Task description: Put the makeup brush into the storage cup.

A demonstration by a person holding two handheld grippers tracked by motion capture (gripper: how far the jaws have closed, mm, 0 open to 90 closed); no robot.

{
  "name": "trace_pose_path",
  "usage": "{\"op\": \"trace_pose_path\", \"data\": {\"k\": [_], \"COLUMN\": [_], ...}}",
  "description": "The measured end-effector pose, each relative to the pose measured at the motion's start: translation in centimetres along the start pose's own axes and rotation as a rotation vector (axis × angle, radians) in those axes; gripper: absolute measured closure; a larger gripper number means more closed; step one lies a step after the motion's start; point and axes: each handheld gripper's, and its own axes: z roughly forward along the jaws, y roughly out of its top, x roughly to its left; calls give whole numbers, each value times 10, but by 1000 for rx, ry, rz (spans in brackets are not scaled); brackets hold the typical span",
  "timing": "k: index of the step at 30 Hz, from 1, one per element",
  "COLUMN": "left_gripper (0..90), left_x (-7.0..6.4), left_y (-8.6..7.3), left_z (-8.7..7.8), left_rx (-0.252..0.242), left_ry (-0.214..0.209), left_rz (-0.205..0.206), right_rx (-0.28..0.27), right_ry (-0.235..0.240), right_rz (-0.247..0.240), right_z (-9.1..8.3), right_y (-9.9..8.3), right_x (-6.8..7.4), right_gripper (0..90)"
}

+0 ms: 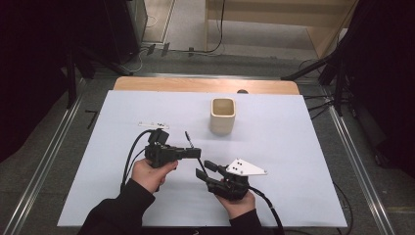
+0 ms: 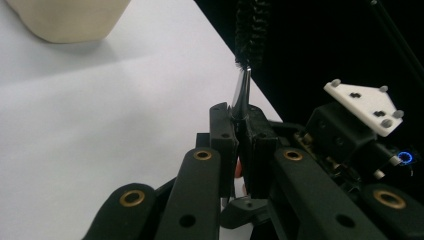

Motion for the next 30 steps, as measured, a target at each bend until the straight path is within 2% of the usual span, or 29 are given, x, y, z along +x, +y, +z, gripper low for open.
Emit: {"op": "trace_pose_path", "data": {"k": [4,8,14,17,20,23,24,25,28,30], "left_gripper": [866,865,865,865,865,865,865,865,865,865], "left_x": [1,1,2,3,6,7,7,7,7,8], "left_y": [1,2,2,2,2,2,2,2,1,1], "left_z": [-3,-4,-3,-2,-1,-1,-1,0,1,1], "left_rx": [13,29,73,84,107,123,129,138,150,159], "left_ry": [23,51,94,95,82,74,73,72,65,55], "left_rz": [15,35,60,66,49,50,58,57,65,70], "right_rx": [23,117,191,230,256,285,302,318,332,338], "right_ry": [25,66,98,109,130,147,143,141,155,178], "right_rz": [7,3,-13,-2,7,0,-2,-23,-49,-41], "right_z": [0,8,17,20,21,23,23,22,16,11], "right_y": [5,11,17,21,25,29,30,32,32,33], "right_x": [-5,-9,-9,-13,-16,-15,-14,-14,-14,-17], "right_gripper": [464,375,372,326,273,226,218,214,205,229]}}
